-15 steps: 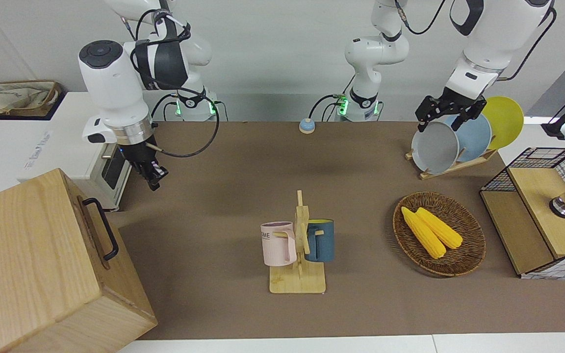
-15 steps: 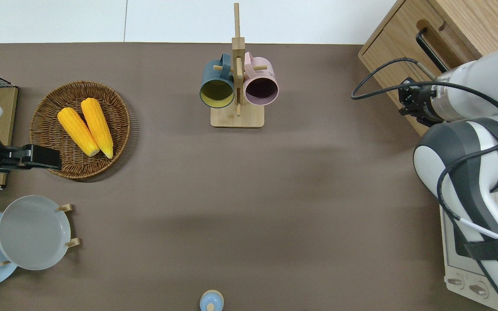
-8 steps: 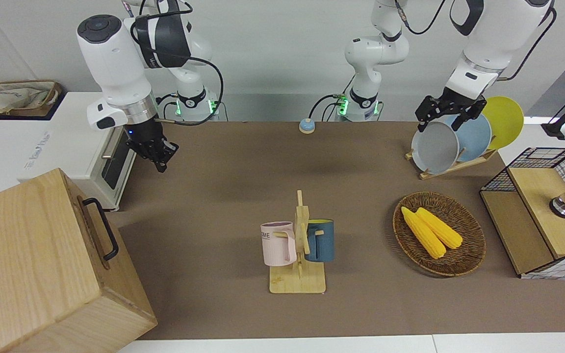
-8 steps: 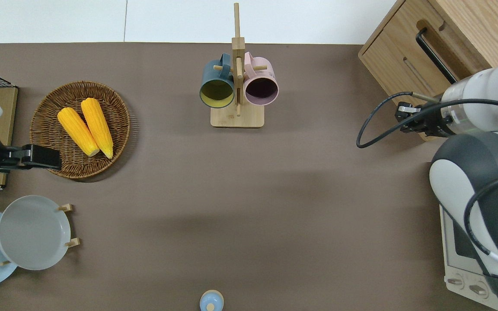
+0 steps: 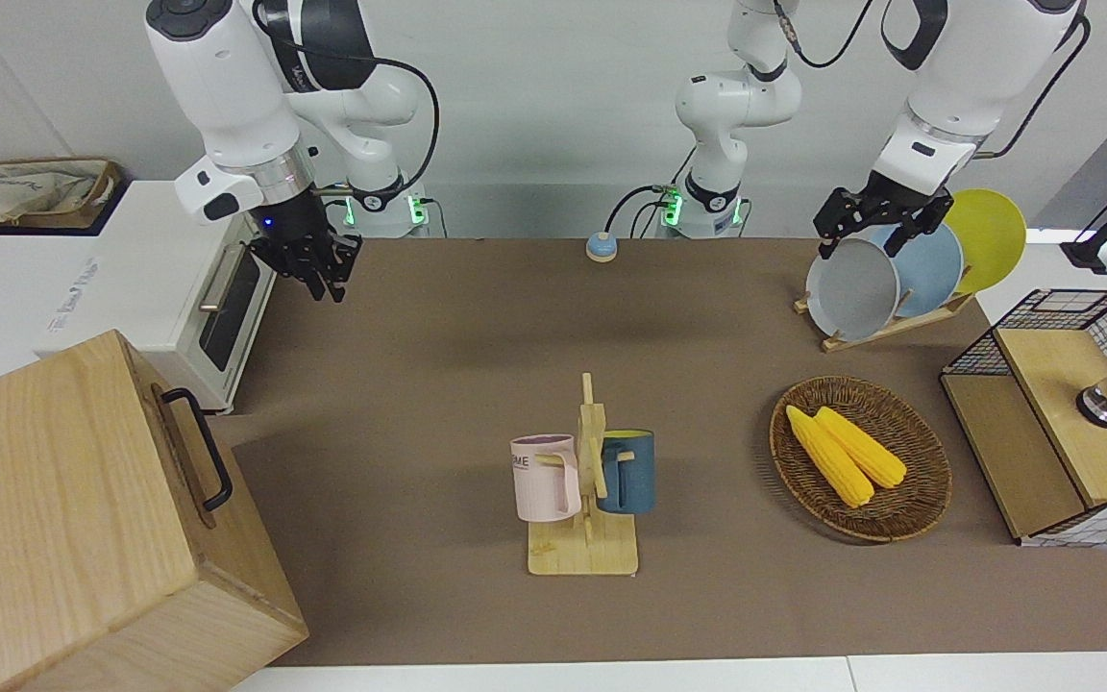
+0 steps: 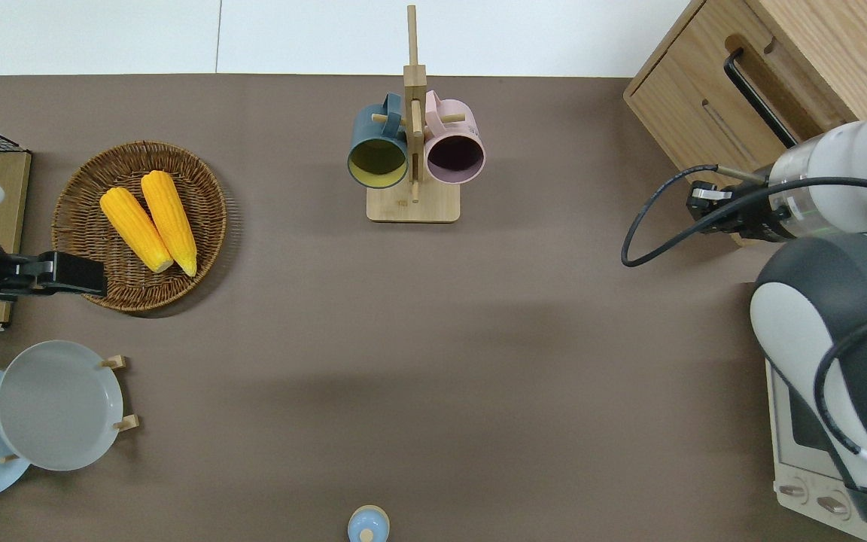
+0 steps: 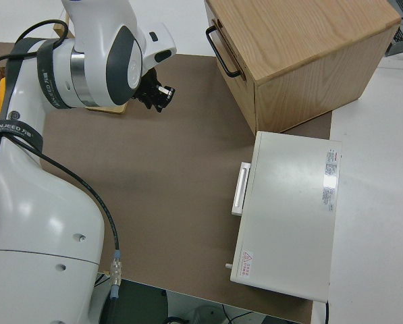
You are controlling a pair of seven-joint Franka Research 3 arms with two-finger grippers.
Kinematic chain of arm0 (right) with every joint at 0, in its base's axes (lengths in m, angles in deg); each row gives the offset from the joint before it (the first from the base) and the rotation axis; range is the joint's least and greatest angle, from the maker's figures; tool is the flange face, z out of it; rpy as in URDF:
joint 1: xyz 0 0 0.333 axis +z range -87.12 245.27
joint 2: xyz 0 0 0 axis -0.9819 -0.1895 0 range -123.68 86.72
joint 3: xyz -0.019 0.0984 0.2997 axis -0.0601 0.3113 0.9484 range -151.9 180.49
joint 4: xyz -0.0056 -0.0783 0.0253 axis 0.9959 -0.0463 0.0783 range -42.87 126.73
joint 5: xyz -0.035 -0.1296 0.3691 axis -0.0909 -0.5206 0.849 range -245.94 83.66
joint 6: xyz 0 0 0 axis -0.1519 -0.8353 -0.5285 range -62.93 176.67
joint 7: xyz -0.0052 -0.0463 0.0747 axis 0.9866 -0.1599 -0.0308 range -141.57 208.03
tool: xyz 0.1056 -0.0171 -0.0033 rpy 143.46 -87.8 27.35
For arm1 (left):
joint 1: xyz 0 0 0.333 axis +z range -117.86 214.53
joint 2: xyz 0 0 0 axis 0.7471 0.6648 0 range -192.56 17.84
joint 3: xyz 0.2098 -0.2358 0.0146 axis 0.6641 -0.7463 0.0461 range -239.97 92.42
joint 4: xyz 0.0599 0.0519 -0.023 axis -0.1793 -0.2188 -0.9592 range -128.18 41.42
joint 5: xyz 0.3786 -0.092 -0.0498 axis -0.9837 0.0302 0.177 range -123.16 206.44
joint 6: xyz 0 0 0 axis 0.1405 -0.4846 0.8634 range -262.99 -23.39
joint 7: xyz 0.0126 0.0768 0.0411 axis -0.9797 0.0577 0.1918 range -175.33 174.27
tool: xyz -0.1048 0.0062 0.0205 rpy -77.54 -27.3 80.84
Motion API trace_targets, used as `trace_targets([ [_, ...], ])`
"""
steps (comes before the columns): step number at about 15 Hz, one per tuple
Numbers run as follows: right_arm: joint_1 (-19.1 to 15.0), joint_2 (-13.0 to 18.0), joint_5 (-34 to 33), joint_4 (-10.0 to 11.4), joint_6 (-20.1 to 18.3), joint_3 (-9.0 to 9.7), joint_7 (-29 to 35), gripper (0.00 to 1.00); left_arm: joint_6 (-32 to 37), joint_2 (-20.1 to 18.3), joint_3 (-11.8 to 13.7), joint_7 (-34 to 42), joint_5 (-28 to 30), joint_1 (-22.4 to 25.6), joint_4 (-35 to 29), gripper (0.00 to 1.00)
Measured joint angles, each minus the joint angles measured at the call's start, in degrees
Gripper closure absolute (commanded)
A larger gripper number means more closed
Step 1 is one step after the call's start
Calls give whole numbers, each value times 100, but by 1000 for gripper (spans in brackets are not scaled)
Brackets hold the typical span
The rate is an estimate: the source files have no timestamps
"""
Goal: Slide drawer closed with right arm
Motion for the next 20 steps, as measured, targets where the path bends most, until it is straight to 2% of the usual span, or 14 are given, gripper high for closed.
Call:
trace_targets([
  [3,195,60,3,4,-45,-250,-414,13,0,0,1,0,0,0,0,2],
  [7,392,171,6,28,-52,-373,-660,13,0,0,-1,0,0,0,0,2],
  [11,488,349,6,55,-212,-469,-1169,13,0,0,0,0,0,0,0,2],
  [20,490,452,10,71,-287,-524,-1298,13,0,0,0,0,0,0,0,5],
])
